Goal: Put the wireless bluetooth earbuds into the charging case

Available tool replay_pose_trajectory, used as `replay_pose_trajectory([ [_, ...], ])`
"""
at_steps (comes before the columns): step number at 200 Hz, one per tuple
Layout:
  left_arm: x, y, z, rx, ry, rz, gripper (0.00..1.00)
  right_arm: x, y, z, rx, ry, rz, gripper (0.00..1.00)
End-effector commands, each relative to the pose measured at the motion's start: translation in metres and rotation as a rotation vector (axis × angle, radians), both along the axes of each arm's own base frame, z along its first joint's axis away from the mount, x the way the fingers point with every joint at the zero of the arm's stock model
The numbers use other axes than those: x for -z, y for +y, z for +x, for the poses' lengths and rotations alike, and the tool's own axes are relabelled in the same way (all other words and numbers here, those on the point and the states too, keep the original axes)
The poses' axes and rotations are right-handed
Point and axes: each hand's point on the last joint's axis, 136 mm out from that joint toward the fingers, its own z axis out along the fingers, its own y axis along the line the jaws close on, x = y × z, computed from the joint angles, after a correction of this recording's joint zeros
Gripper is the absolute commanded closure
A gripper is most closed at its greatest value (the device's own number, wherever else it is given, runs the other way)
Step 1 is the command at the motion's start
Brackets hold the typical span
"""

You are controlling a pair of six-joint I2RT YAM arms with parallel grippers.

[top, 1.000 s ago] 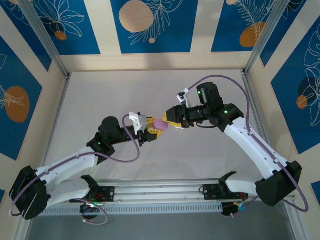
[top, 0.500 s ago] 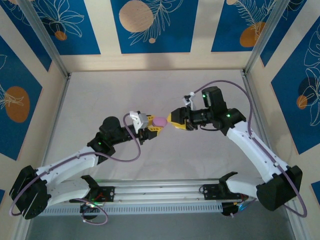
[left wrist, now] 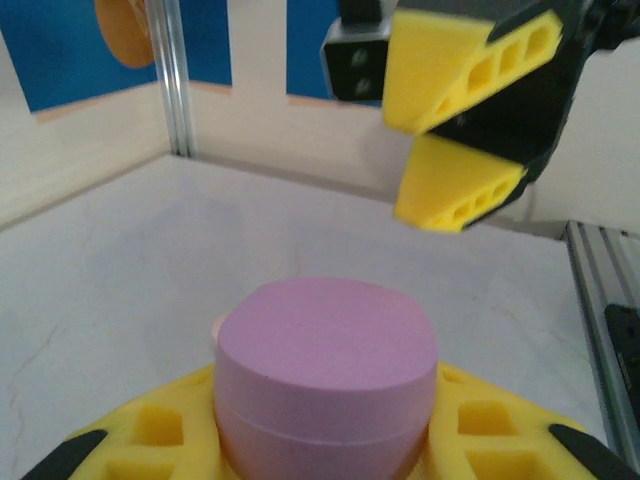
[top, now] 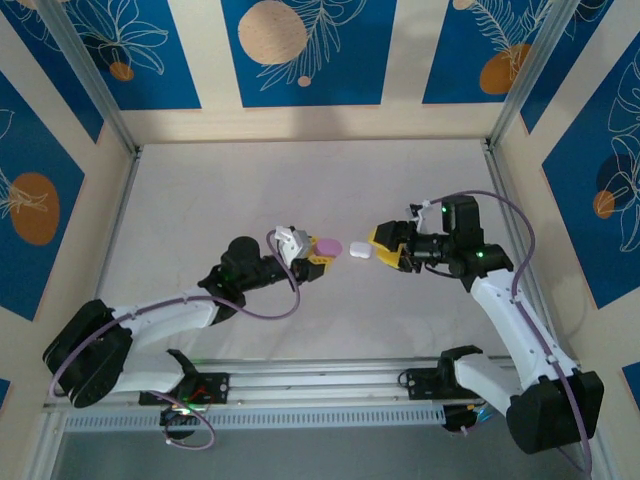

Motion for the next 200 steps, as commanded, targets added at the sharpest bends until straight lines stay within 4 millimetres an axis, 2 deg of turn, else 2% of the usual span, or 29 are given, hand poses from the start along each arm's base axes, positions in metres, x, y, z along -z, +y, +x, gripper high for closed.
replay_pose_trajectory([
  [1,-0.039,-0.008,-0.012,0.067,-0.085,-0.134,0.76,-0.024,0.022,-0.011,-0.161,-0.017,0.162,0.41],
  [54,-0.054,-0.020,-0.021,0.140,-0.085,-0.165,0.75,-0.034,0.051,-0.018,-0.316,-0.029,0.235,0.44],
  [132,-0.065,-0.021,-0.028,0.172,-0.092,-0.198,0.74,-0.034,0.068,-0.022,-0.387,-0.031,0.259,0.53],
  [162,-0.062,-0.021,-0.026,0.164,-0.084,-0.189,0.73,-0.038,0.073,-0.025,-0.414,-0.043,0.272,0.59],
  [200,-0.054,-0.019,-0.020,0.122,-0.064,-0.146,0.68,-0.034,0.069,-0.021,-0.365,-0.049,0.216,0.76],
])
